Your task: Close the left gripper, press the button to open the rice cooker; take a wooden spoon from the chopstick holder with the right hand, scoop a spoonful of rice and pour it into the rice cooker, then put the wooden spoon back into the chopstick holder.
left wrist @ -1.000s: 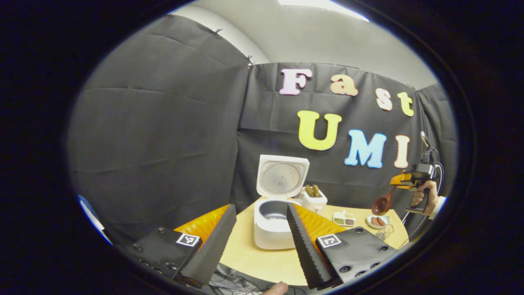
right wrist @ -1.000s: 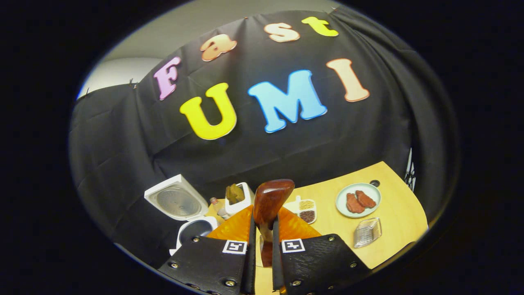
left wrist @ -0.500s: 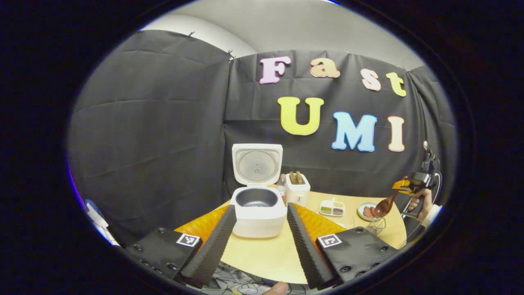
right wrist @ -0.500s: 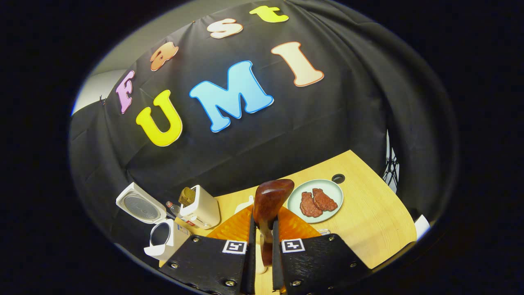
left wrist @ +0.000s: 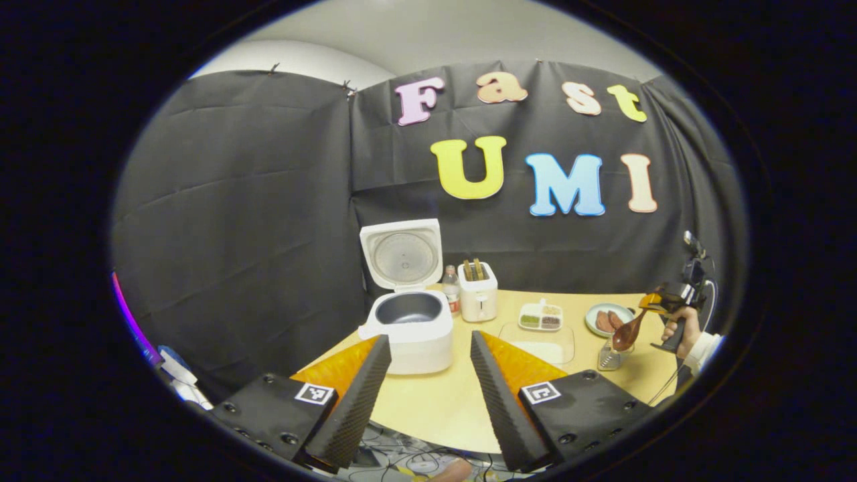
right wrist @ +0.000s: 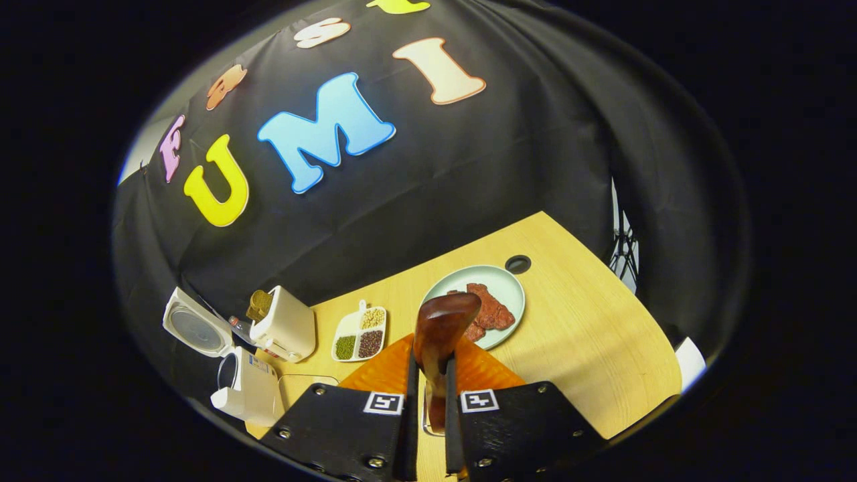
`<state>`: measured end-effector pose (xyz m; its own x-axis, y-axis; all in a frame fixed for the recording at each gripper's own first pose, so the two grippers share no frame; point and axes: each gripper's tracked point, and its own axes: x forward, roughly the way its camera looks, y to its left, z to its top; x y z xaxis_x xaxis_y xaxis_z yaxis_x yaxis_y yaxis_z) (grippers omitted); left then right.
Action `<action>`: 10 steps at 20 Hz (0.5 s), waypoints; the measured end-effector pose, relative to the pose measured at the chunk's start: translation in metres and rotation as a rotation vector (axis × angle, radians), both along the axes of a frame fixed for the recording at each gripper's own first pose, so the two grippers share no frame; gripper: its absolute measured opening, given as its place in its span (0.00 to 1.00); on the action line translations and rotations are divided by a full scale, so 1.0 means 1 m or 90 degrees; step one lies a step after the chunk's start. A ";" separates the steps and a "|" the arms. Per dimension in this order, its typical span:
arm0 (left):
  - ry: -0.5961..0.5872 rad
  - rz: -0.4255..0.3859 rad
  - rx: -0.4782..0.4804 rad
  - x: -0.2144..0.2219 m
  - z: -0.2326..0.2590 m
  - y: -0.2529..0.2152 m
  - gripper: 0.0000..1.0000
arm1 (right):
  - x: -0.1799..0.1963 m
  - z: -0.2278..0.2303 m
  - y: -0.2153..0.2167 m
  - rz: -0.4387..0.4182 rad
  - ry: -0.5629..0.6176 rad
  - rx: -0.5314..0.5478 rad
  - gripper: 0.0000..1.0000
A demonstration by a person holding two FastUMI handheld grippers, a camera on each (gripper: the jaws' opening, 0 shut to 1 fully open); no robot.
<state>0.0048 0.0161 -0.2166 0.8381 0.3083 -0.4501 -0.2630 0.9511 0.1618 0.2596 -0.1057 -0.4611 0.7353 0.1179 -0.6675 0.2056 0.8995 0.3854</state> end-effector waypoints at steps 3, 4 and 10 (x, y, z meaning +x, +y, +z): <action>0.002 -0.010 0.013 0.003 0.002 -0.014 0.87 | -0.003 -0.024 -0.001 -0.006 0.025 0.011 0.17; 0.004 -0.012 0.016 0.004 0.001 -0.017 0.86 | -0.004 -0.029 -0.001 -0.008 0.030 0.015 0.17; 0.016 -0.020 0.007 0.009 -0.007 -0.033 0.87 | -0.012 -0.048 -0.015 -0.027 0.057 0.062 0.17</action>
<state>0.0140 -0.0173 -0.2233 0.8357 0.2872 -0.4682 -0.2288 0.9570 0.1786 0.2475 -0.1205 -0.5093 0.6790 0.1557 -0.7174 0.2795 0.8489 0.4487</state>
